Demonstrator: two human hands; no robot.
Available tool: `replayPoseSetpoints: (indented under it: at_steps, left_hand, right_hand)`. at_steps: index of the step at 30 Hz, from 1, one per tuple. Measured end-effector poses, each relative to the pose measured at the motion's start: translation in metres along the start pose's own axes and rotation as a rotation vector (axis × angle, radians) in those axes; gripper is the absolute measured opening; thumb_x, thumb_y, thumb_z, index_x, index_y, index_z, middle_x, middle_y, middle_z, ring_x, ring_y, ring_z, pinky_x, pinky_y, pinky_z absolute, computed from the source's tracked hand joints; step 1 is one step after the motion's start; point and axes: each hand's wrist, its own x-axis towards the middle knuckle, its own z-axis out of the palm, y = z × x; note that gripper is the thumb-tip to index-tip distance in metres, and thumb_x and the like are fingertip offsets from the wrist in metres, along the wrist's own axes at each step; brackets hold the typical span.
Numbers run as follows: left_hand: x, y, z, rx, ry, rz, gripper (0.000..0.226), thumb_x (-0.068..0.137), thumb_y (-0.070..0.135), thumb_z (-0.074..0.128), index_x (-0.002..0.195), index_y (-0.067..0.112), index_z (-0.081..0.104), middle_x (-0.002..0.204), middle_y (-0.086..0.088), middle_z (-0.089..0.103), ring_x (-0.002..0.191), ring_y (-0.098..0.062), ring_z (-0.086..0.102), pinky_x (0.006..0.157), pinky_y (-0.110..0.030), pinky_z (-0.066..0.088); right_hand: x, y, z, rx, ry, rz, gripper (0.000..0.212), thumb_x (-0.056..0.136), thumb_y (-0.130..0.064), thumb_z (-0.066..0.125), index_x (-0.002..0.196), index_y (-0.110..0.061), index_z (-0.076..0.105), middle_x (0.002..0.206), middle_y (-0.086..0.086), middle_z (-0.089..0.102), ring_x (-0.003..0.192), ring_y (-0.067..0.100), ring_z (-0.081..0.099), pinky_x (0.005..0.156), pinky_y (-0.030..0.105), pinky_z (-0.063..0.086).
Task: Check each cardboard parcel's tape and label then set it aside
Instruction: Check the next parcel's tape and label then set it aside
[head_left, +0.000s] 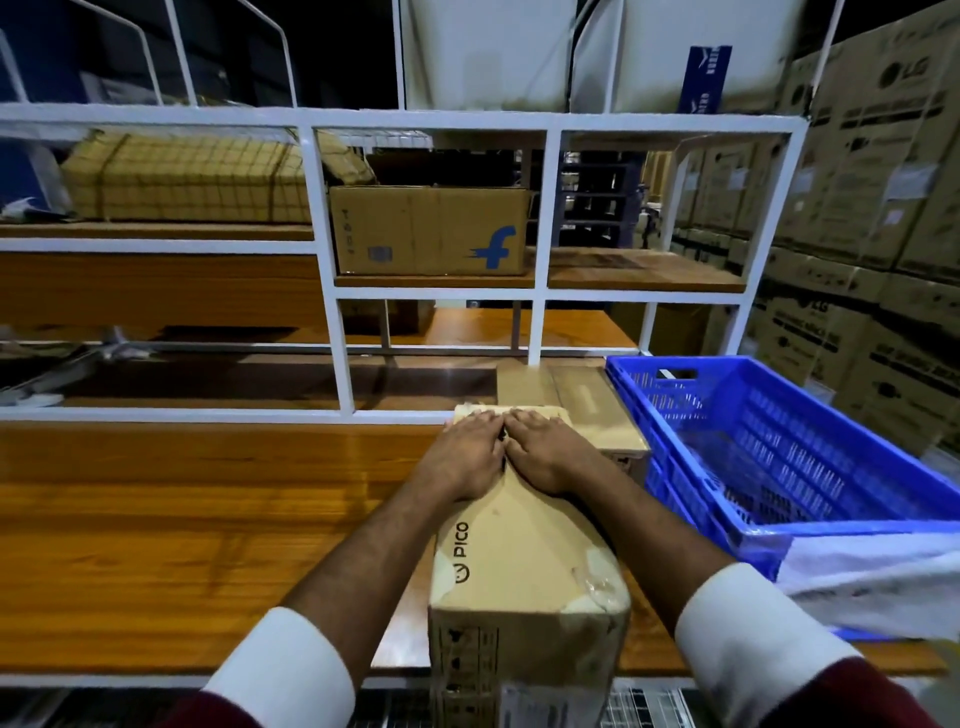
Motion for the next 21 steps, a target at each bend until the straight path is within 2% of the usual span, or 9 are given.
replayPoseSetpoints:
  at_steps: [2,5,10,14,16,18,21]
  left_hand:
    - [-0.004,-0.003,-0.006,0.029,-0.034,-0.026,0.052,0.107,0.032,0.029,0.156,0.019,0.019,0.164,0.0,0.015,0.15,-0.016,0.011,0.122,-0.04,0.009]
    - [-0.014,-0.014,-0.003,0.001,-0.055,-0.072,0.053,0.107,0.035,0.029,0.157,0.023,0.017,0.164,0.003,0.011,0.151,-0.016,0.008,0.122,-0.048,0.01]
    - [-0.021,-0.017,0.008,-0.054,0.006,-0.082,0.053,0.107,0.037,0.026,0.157,0.022,0.017,0.164,0.003,0.012,0.151,-0.014,0.006,0.122,-0.047,0.014]
    - [-0.029,-0.004,-0.003,0.031,-0.007,-0.064,0.051,0.106,0.032,0.03,0.156,0.021,0.022,0.163,0.001,0.017,0.15,-0.016,0.012,0.122,-0.047,0.011]
    - [-0.036,0.004,-0.004,0.068,-0.02,-0.019,0.051,0.106,0.029,0.032,0.155,0.021,0.024,0.163,0.001,0.018,0.15,-0.016,0.014,0.122,-0.046,0.01]
    - [-0.045,0.011,0.001,0.065,-0.02,0.031,0.05,0.106,0.029,0.031,0.155,0.02,0.024,0.163,-0.001,0.018,0.15,-0.017,0.014,0.121,-0.042,0.01]
    - [-0.051,0.015,0.009,0.076,0.02,0.056,0.05,0.107,0.03,0.027,0.156,0.017,0.022,0.163,-0.004,0.019,0.15,-0.017,0.015,0.12,-0.034,0.01]
  right_hand:
    - [-0.006,0.006,-0.009,-0.055,-0.053,0.031,0.056,0.106,-0.042,0.022,0.157,-0.02,0.018,0.164,0.002,0.018,0.15,0.018,0.017,0.121,0.047,0.011]
    - [-0.018,0.019,-0.013,-0.093,-0.087,0.095,0.058,0.105,-0.046,0.024,0.157,-0.022,0.018,0.163,0.001,0.021,0.15,0.02,0.019,0.122,0.051,0.01]
    - [-0.025,0.018,-0.002,-0.03,-0.03,0.089,0.058,0.105,-0.044,0.022,0.158,-0.019,0.015,0.165,0.002,0.015,0.151,0.02,0.014,0.121,0.049,0.012]
    - [-0.035,0.008,-0.014,-0.099,-0.036,0.083,0.053,0.106,-0.041,0.026,0.154,-0.02,0.028,0.161,0.003,0.028,0.147,0.021,0.027,0.122,0.049,0.012]
    - [-0.044,-0.002,-0.017,-0.089,-0.027,0.038,0.052,0.105,-0.04,0.029,0.152,-0.019,0.033,0.158,0.005,0.034,0.143,0.023,0.034,0.12,0.044,0.021]
    - [-0.051,-0.012,-0.01,-0.059,-0.012,-0.012,0.052,0.105,-0.036,0.029,0.153,-0.016,0.032,0.158,0.008,0.034,0.143,0.025,0.034,0.117,0.039,0.028]
    - [-0.054,-0.017,0.007,-0.058,0.041,-0.03,0.053,0.106,-0.034,0.023,0.154,-0.014,0.028,0.16,0.009,0.029,0.147,0.025,0.026,0.118,0.04,0.023]
